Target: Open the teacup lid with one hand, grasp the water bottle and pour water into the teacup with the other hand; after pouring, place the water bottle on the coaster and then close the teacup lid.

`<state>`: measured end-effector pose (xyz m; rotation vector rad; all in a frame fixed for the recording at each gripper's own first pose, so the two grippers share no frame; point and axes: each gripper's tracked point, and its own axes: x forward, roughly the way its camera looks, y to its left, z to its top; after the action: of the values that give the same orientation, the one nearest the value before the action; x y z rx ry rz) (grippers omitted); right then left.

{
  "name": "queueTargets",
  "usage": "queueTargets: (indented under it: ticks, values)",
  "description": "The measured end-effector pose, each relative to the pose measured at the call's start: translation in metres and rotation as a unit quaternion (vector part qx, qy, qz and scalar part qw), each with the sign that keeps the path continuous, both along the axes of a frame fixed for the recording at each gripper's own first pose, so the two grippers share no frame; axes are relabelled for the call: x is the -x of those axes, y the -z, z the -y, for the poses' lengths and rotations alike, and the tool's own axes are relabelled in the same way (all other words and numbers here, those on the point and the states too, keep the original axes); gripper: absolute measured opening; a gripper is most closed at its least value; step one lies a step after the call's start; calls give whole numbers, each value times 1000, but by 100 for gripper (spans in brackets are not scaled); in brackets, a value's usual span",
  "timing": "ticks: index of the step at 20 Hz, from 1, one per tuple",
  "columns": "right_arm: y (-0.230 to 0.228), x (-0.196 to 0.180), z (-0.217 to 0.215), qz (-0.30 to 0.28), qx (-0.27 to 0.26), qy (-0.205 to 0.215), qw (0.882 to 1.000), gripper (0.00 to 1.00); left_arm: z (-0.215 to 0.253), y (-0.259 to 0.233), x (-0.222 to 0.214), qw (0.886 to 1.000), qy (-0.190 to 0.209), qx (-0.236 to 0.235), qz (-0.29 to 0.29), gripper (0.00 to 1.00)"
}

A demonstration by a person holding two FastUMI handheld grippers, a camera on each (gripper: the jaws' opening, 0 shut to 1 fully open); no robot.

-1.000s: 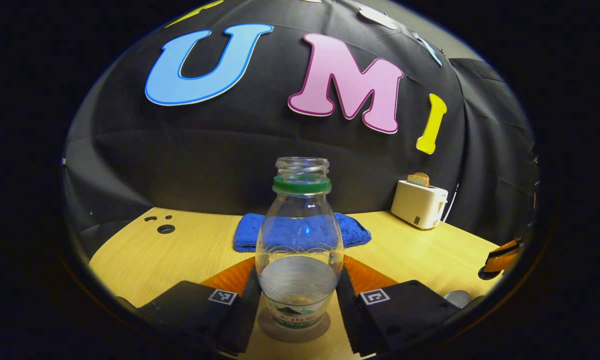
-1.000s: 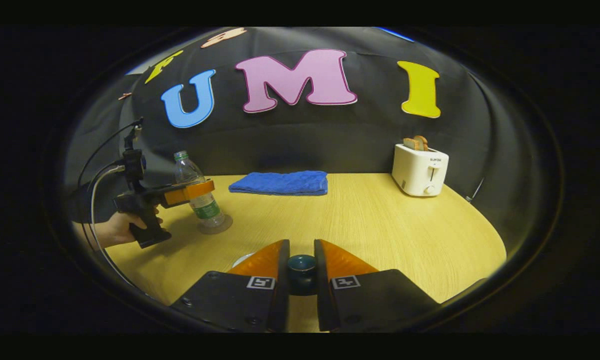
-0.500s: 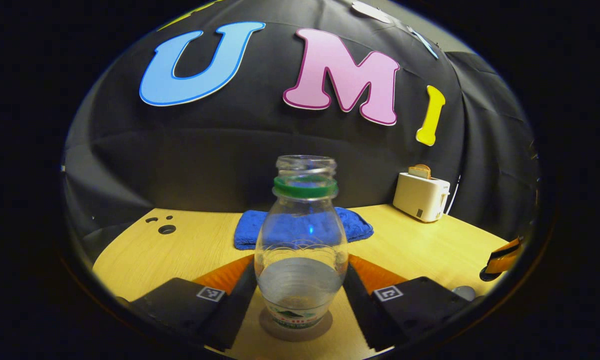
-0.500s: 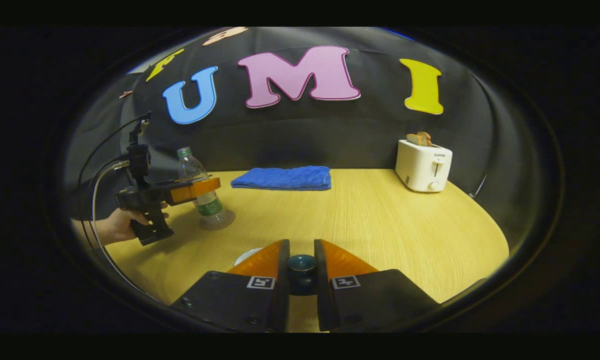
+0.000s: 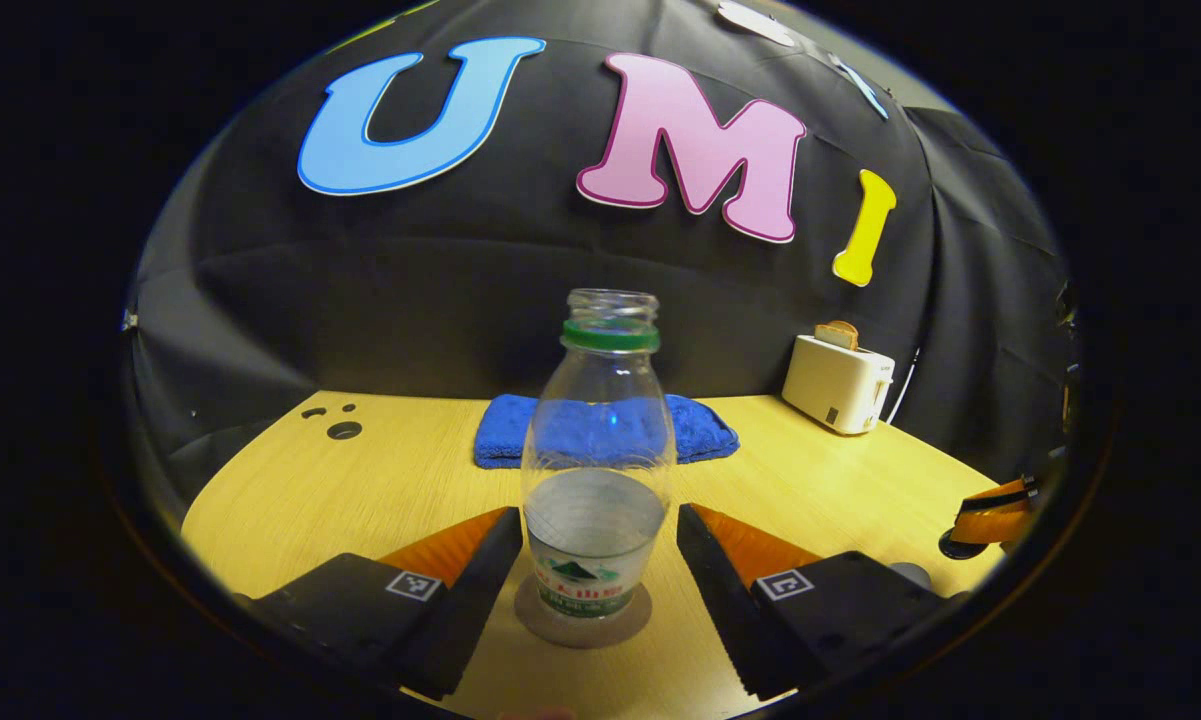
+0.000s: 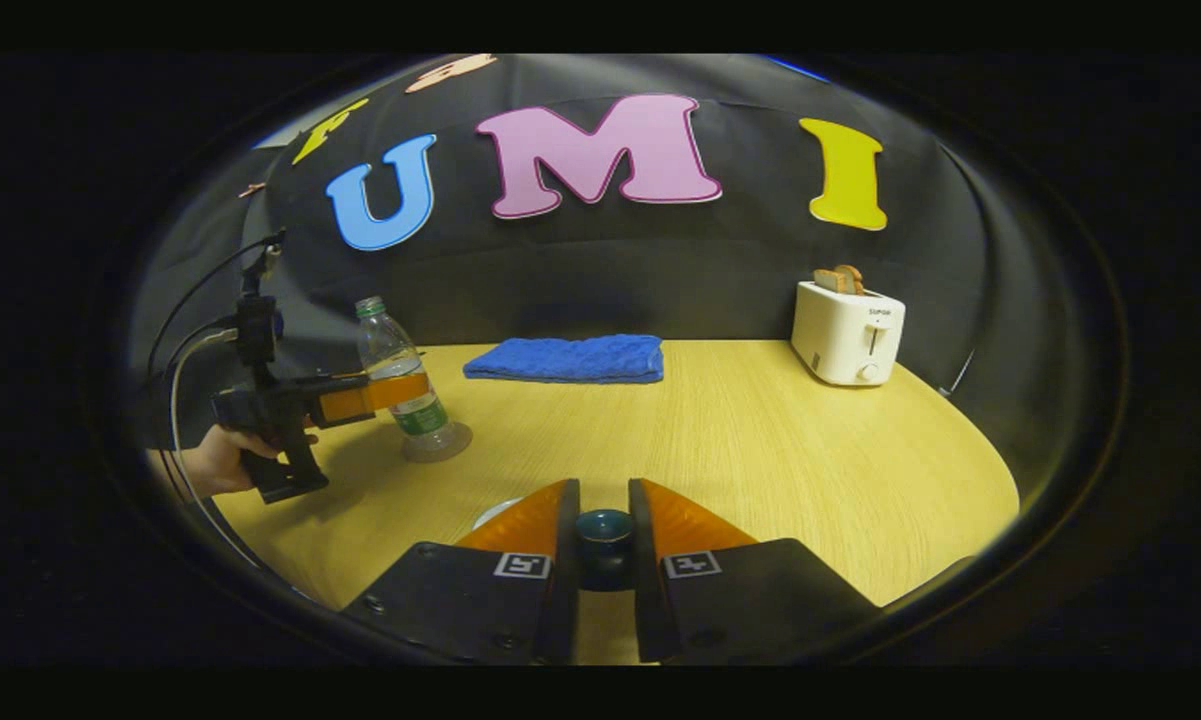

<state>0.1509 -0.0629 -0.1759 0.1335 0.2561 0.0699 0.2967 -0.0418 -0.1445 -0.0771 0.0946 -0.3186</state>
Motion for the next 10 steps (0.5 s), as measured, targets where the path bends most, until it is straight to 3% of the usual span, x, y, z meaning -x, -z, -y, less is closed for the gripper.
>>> queueTargets:
  ticks: [5,8,9,10]
  values:
    - [-6,-8,-15,19,-7,-9,1000,26,-14,9,25,1000,-8,-3,-22,96]
    - [-8,-15,-30,43,-15,-21,999,26,-34,11,46,999,-44,-8,-25,96]
    - [-6,-17,-36,45,-18,-26,998,22,-44,14,55,998,-58,-11,-28,96]
    - [-1,-19,-41,45,-19,-30,998,26,-49,14,68,997,-65,-10,-30,96]
